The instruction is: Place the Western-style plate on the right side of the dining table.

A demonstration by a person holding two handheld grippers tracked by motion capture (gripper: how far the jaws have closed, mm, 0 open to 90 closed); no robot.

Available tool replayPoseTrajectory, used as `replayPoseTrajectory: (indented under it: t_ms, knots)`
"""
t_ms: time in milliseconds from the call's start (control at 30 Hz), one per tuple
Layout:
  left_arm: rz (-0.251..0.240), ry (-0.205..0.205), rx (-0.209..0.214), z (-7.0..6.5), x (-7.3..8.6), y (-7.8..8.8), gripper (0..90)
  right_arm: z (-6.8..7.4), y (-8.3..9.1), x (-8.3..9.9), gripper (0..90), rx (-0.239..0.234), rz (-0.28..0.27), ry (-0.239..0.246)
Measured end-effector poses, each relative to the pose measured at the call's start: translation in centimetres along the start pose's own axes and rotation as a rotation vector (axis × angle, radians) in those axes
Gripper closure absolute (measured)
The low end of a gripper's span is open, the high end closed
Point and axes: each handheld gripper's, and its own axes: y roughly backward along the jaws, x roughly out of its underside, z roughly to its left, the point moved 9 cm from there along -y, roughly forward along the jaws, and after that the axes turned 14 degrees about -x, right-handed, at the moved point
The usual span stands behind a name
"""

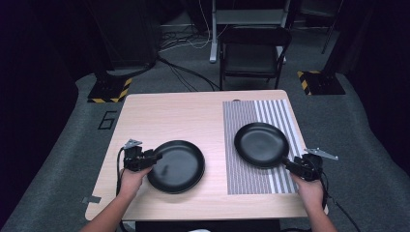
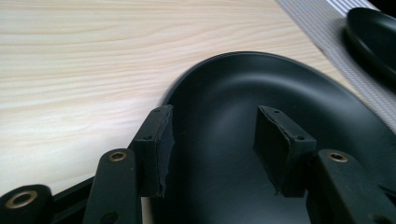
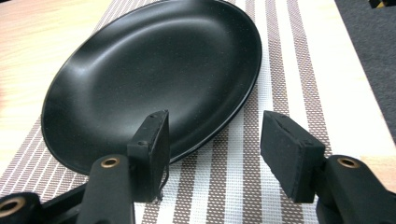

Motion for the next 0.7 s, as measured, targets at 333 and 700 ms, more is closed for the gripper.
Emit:
replayPoseTrajectory:
  t_ms: [333,700]
  knots:
    - [-0.036,0.045,-0.044,4.0,0.6,1.5,46.8,-0.9,0.4,0.5,41.7,0.023,-0.008,0.004]
    - [-0.011,-0.019,-0.084,7.3,1.8,2.1,46.1,-1.3,0.3,1.1,41.7,0.02,0.0,-0.007]
